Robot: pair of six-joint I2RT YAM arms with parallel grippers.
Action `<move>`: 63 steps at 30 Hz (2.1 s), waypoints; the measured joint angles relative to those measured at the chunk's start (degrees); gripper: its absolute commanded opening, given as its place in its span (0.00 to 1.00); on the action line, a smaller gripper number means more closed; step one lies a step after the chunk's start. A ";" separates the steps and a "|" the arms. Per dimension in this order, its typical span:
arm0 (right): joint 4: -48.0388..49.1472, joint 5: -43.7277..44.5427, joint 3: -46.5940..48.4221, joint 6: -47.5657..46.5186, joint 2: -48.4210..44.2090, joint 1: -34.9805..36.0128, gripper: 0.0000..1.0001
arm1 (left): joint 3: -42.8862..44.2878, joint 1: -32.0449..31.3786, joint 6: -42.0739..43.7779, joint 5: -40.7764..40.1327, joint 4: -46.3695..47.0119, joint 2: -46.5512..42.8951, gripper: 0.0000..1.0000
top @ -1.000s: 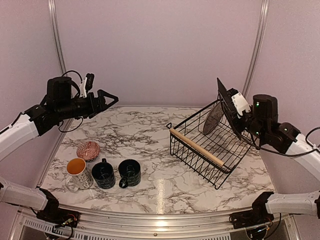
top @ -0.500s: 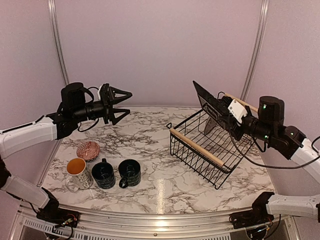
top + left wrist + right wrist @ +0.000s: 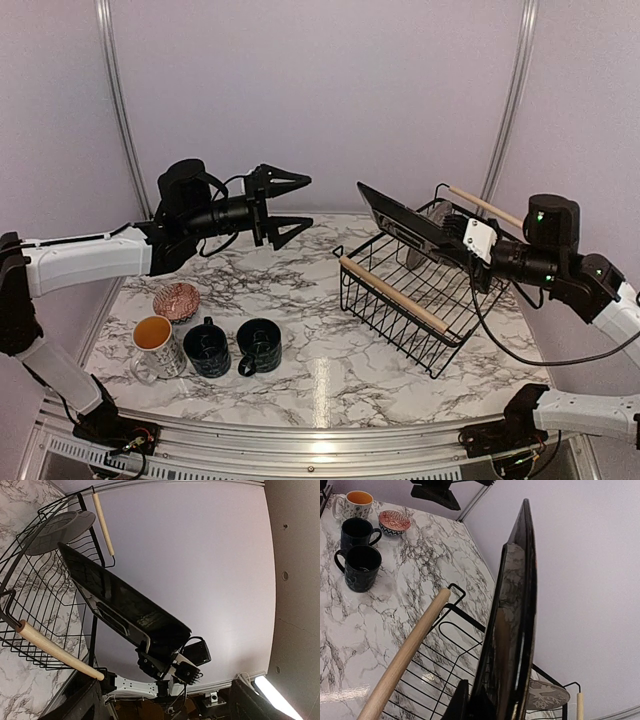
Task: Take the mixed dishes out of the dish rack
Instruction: Pass from the right arm to the left
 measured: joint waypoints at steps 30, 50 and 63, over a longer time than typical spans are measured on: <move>-0.37 -14.71 6.62 -33.00 10.80 2.75 0.00 | 3.34 -1.38 -13.92 4.20 -1.18 6.88 0.60; 5.62 -13.05 6.23 -41.72 13.29 3.80 0.56 | 3.74 -1.20 -12.15 8.09 -4.63 10.34 0.00; 18.93 -7.32 4.85 -33.46 11.06 3.78 0.98 | 3.76 12.02 -1.84 6.01 -13.73 5.88 0.00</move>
